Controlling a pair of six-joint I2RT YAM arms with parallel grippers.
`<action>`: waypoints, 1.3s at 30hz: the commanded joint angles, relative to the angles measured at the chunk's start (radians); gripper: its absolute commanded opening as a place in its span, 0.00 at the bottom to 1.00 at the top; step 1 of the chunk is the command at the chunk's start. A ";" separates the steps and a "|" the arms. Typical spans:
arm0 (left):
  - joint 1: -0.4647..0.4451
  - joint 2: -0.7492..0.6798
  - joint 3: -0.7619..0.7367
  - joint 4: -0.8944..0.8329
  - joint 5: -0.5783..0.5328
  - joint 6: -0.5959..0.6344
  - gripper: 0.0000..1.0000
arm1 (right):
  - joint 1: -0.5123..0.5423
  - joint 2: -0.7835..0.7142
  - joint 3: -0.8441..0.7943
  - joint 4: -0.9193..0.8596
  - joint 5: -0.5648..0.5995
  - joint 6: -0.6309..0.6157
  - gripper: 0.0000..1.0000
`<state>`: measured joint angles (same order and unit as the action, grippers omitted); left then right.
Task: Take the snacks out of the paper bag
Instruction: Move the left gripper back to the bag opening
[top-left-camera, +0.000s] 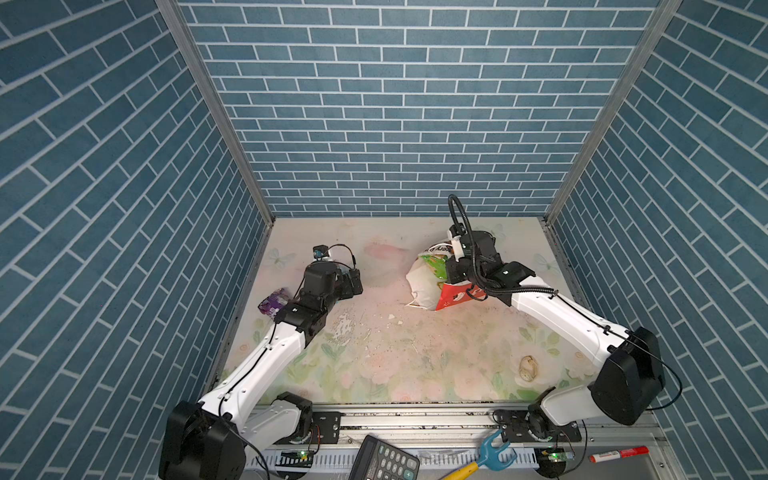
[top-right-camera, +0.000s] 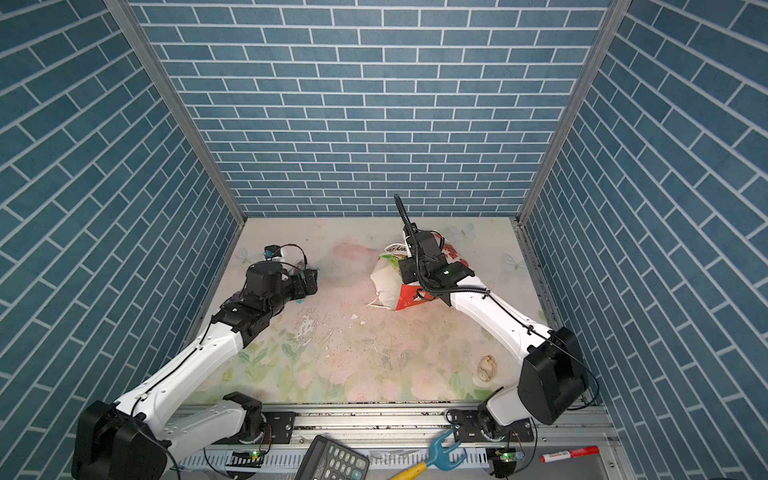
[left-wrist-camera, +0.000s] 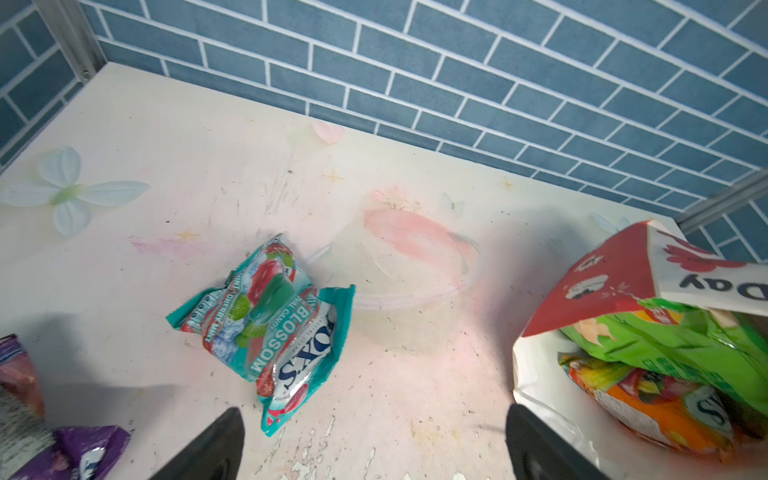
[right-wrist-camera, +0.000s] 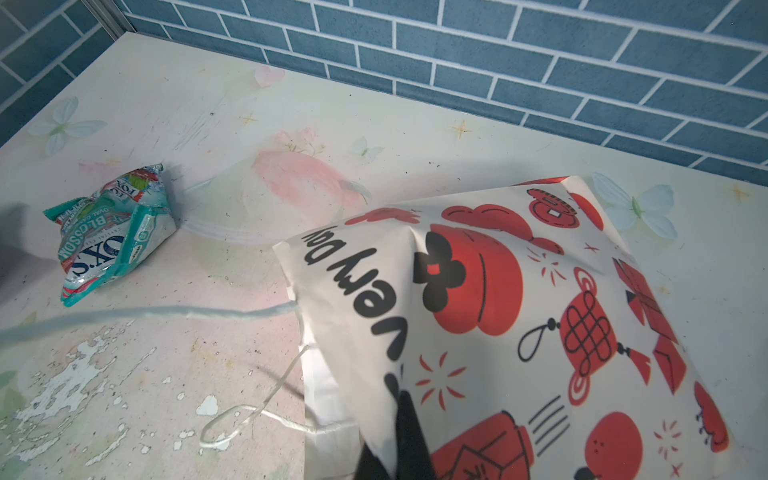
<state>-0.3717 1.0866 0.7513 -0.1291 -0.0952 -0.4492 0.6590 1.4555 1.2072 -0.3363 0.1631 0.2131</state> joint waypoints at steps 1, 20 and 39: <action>-0.037 0.016 0.018 0.017 0.021 0.016 0.98 | 0.001 -0.056 -0.003 0.019 -0.025 0.038 0.00; -0.250 0.145 0.064 0.219 0.140 -0.073 0.92 | 0.002 -0.075 -0.006 0.005 -0.057 0.102 0.00; -0.350 0.350 0.128 0.521 0.249 -0.221 0.66 | 0.003 -0.054 0.047 -0.042 0.021 0.100 0.00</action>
<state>-0.7006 1.4265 0.8692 0.3210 0.1249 -0.6456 0.6598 1.4212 1.2064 -0.3782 0.1501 0.2836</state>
